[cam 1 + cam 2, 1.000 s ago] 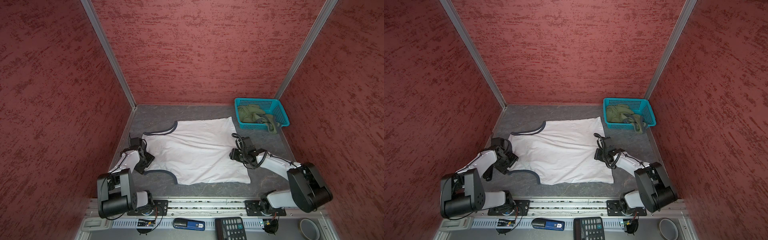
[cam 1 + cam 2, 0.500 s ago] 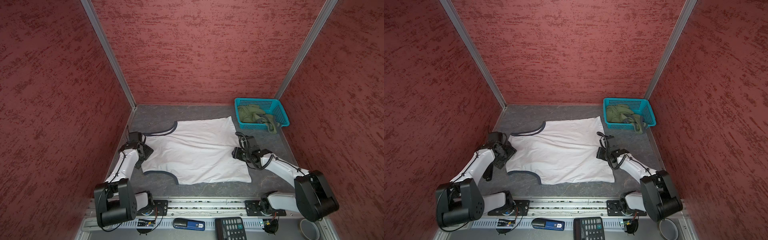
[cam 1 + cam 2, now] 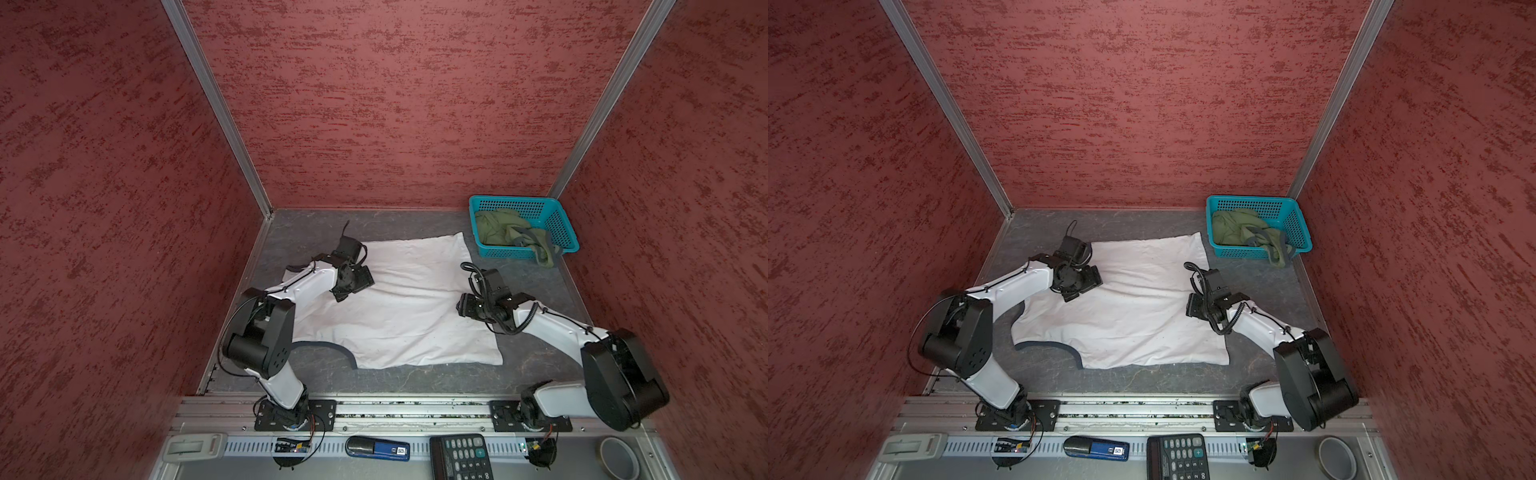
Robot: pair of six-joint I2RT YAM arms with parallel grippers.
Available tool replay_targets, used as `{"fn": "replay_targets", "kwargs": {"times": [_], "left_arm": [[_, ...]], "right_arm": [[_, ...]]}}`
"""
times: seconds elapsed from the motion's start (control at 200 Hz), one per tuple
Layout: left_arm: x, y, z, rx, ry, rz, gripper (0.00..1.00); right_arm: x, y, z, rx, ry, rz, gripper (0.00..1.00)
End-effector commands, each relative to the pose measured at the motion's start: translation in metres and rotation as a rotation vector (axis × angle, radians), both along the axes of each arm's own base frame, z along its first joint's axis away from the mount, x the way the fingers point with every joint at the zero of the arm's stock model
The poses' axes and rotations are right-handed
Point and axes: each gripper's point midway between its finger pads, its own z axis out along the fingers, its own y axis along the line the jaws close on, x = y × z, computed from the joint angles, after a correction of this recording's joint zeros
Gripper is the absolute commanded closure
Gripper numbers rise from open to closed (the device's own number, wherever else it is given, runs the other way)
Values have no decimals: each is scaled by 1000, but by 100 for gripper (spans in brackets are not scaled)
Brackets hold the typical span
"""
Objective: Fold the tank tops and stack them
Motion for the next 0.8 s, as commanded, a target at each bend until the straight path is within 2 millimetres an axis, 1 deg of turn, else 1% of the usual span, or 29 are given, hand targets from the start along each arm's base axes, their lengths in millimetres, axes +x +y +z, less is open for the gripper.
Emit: {"fn": "replay_targets", "kwargs": {"times": [0.0,0.08,0.1,0.145,0.281,0.381,0.476,0.556,0.636,0.671,0.721,0.791], "left_arm": [[2,-14,-12,-54,20,-5,15],[-5,-8,-27,-49,49,11,15],[-6,-5,-30,-46,53,17,15],[-12,2,-37,-40,67,32,15],[-26,32,-51,-27,102,97,15],[-35,54,-56,-28,108,139,15],[-36,61,-52,-37,85,146,15],[-27,57,-42,-54,55,126,15],[-7,52,-22,-68,4,109,16],[5,51,-10,-66,-26,104,15],[27,50,13,-57,-85,93,15],[57,49,40,-30,-136,77,15]], "right_arm": [[9,13,3,38,-9,-2,35],[6,16,-3,38,10,6,35],[4,16,-11,27,34,7,35],[2,17,-16,19,48,11,35],[-3,22,-25,0,70,26,35],[0,26,-20,12,58,37,35],[9,30,-6,24,17,43,35],[22,33,10,17,-27,49,35],[43,32,33,-20,-93,53,34],[55,32,46,-34,-128,53,34],[74,31,66,-49,-183,48,34],[103,27,88,-70,-247,27,34]]}}
